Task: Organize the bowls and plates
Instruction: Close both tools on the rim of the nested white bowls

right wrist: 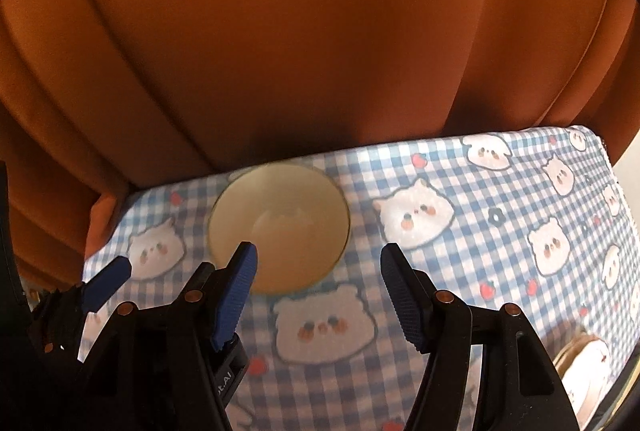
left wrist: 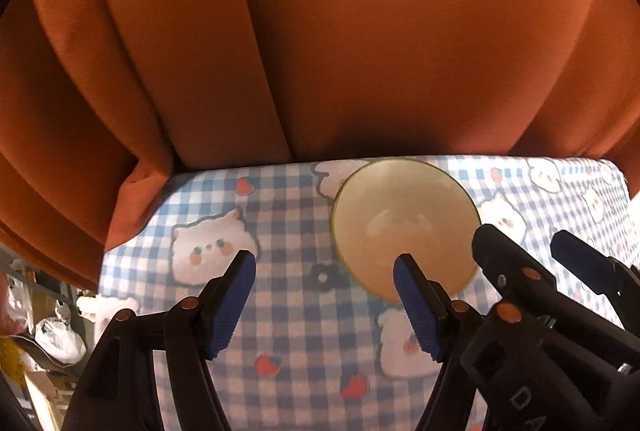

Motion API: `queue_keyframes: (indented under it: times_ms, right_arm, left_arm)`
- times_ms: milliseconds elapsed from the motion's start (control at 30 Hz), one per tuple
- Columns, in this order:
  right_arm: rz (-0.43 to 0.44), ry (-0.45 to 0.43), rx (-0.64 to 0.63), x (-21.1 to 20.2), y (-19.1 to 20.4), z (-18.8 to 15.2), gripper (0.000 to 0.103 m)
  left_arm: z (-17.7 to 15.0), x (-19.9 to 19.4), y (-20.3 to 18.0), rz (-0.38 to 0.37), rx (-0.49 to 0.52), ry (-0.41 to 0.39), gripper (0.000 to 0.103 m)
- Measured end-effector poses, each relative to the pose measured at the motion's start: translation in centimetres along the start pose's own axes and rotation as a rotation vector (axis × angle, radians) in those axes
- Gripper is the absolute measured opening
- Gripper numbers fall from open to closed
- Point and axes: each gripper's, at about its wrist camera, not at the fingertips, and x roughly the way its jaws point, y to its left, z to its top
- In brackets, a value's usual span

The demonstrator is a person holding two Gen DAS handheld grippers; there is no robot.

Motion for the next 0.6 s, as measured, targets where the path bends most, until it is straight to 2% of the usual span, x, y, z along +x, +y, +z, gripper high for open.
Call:
queue_keyframes:
  times_ms: [200,367,467,500,533,600]
  right_arm:
    - [-0.01,0.021,0.011,3.6,-0.8,1.2,0.068]
    - [0.008,0.028,0.004,5.7,-0.9,1.7,0.066]
    - [0.046,0.035,0.019,6.9,-1.2,2.0,0.057]
    - [0.052,0.037,0.02,7.2,-1.3,2.1,0.055]
    - [0.054,0.039,0.019,7.5,-1.3,2.1,0.048]
    - [0.05,0.046,0.015,8.1,-1.2,2.2,0.038]
  left_arm:
    - [0.8,3.6,-0.3,0.028,-0.028,0.03,0.073]
    - [1.3,5.6,-0.4,0.007,-0.049,0.039,0.073]
    - [1.4,6.5,-0.5,0.006,-0.049,0.046,0.072]
    - [1.4,6.9,-0.4,0.011,-0.049,0.048,0.067]
    - [1.5,7.2,-0.4,0.014,-0.052,0.051,0.065]
    - [1.4,7.6,-0.3,0.011,-0.056,0.056,0.057]
